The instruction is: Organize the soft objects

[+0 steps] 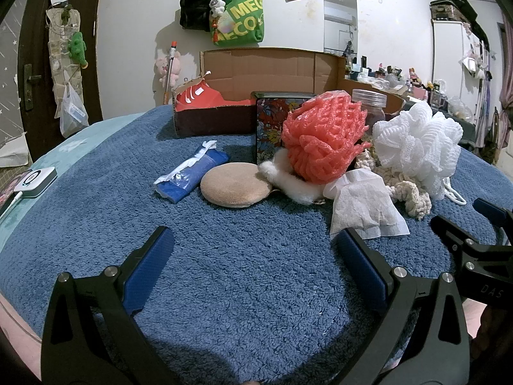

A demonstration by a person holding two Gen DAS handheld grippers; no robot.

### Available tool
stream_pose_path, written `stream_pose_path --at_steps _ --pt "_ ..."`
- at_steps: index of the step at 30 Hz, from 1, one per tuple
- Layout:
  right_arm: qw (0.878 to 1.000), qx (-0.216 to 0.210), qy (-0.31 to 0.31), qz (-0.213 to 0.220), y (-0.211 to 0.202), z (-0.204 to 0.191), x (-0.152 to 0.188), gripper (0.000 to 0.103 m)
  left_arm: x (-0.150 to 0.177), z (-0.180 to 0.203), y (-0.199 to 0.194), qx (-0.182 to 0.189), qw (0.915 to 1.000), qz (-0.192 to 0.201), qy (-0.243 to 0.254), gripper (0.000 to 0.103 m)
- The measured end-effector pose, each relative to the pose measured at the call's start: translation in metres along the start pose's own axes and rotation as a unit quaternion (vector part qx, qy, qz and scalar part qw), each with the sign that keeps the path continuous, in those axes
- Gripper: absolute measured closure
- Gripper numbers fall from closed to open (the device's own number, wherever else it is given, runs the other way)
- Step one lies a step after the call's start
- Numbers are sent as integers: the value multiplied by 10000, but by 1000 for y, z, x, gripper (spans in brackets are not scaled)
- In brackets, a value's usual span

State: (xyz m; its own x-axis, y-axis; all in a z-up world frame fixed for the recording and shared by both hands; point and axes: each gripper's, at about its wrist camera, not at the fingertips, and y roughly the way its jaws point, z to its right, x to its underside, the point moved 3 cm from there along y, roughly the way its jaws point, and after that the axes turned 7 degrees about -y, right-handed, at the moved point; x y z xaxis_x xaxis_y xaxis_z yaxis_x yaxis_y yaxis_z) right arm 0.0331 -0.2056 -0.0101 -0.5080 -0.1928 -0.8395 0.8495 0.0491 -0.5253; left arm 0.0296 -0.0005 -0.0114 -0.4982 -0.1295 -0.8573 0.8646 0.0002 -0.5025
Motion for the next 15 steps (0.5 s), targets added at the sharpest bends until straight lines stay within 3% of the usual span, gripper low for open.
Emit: stream_pose_path --at_steps 15 --pt "9999 -66 75 17 -2 2 -1 0 -1 0 -2 79 10000 -35 46 0"
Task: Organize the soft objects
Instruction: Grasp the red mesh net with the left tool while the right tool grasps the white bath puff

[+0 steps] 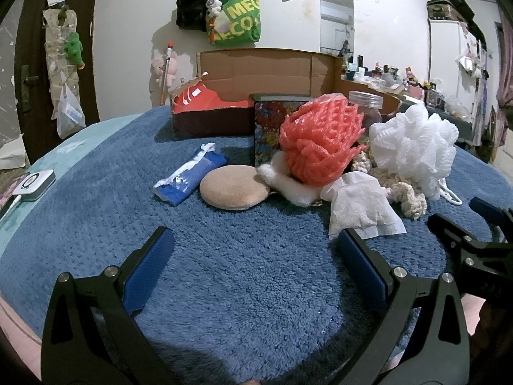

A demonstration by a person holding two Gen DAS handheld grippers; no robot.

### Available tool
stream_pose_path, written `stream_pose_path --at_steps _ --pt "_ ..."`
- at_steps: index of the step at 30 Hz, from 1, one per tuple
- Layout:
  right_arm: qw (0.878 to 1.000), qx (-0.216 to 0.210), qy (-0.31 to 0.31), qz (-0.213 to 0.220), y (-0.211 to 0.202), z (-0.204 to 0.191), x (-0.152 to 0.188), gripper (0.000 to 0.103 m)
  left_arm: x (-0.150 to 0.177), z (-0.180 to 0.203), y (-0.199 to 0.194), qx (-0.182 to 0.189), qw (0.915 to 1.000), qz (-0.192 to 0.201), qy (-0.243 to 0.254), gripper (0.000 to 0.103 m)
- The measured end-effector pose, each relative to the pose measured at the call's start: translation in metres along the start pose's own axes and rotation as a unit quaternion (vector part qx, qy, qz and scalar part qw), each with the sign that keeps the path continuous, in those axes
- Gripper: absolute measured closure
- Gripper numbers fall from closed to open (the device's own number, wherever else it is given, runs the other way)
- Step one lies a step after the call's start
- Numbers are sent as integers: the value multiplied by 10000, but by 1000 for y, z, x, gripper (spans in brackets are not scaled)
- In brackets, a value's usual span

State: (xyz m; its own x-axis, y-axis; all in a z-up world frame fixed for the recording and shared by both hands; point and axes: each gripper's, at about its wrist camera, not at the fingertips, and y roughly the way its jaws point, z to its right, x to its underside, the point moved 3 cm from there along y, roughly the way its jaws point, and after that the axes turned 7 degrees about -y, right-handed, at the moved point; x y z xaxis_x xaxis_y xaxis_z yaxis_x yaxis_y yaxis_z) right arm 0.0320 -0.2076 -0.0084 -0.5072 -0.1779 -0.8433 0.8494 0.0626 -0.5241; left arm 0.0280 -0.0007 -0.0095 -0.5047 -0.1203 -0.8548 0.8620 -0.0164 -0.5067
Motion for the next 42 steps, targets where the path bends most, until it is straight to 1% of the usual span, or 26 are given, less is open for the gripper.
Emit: stream_pose_path --at_steps 4,8,11,14,20,26,29,30,31,32,33,34,35,36,37,40,42 --pt "9998 -140 114 93 -8 7 -7 0 -9 -1 -10 58 9998 184 47 0" --pt "9990 -229 143 347 -16 7 -20 0 -21 -1 -17 146 9993 331 124 0" --pt "9984 -285 114 470 -19 7 -31 0 -30 1 -18 221 9989 356 202 0" --pt "9981 -343 101 503 -18 7 -40 0 -41 5 -16 326 9984 369 289 0" --pt "9970 -535 76 553 -10 11 -57 0 -60 10 -2 559 9974 240 375 0" --pt "9938 -1024 40 429 11 15 -67 0 -74 15 15 875 9951 13 452 0" --pt "9917 -1224 5 390 18 16 -69 1 -78 20 24 1111 9926 -138 466 0" --pt "9908 -1299 -14 375 20 16 -69 6 -78 21 27 1218 9913 -186 453 0" --pt "9896 -1391 -33 350 23 16 -69 14 -77 23 29 1318 9900 -236 445 2" --pt "9880 -1514 -43 315 26 15 -69 19 -77 25 31 1403 9887 -273 448 13" --pt "9854 -1677 -30 294 28 14 -69 29 -75 28 33 1520 9867 -337 465 22" --pt "9816 -1889 -8 267 30 12 -68 42 -74 30 36 1637 9843 -455 485 43" --pt "9788 -2032 -10 267 30 10 -68 48 -72 33 41 1720 9820 -600 493 48" --pt "9786 -2036 -42 298 29 8 -68 53 -70 33 40 1722 9821 -596 483 49" --pt "9788 -2017 -92 343 27 7 -67 58 -70 32 37 1732 9824 -511 473 54" --pt "9790 -1957 -210 539 17 3 -68 66 -72 33 26 1813 9815 -351 506 57" --pt "9795 -1901 -239 622 12 2 -69 68 -74 34 18 1819 9814 -242 557 58"
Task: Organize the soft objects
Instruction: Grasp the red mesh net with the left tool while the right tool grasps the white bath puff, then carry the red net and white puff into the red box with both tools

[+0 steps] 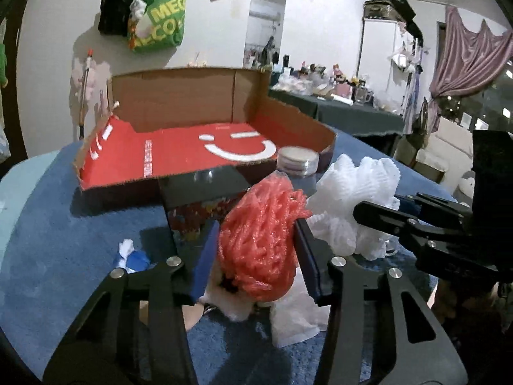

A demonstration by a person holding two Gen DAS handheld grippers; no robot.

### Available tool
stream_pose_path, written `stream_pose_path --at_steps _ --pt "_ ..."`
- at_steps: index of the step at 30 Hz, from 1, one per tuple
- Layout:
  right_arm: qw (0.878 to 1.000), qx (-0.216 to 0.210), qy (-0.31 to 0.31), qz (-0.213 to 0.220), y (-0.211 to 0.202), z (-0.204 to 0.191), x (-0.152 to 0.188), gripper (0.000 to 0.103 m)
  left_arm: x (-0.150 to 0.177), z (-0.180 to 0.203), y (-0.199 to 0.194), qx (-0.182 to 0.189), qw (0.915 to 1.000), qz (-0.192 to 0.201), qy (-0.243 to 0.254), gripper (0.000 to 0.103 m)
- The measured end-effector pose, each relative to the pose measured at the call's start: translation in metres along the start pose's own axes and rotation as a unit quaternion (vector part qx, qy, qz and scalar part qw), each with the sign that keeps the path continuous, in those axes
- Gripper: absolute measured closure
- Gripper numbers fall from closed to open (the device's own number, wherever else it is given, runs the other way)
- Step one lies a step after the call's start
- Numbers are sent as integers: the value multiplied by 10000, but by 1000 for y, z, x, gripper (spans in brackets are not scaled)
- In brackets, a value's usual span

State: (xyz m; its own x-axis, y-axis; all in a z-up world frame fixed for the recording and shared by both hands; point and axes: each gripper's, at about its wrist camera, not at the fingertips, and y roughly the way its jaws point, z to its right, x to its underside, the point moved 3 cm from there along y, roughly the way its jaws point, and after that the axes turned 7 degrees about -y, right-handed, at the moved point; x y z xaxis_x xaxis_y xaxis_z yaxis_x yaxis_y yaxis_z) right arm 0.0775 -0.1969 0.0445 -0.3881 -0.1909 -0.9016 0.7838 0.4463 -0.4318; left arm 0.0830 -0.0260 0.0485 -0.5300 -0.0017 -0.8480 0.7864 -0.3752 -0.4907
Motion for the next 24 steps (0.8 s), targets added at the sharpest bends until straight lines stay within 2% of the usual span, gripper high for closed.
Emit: stream_pose_path --at_steps 7,24 --pt "9991 180 -175 337 -17 -11 -11 72 -3 5 -19 -161 9992 304 179 59" --pt "9965 271 -276 736 -39 -15 -28 74 -19 6 -48 -257 9971 680 227 59"
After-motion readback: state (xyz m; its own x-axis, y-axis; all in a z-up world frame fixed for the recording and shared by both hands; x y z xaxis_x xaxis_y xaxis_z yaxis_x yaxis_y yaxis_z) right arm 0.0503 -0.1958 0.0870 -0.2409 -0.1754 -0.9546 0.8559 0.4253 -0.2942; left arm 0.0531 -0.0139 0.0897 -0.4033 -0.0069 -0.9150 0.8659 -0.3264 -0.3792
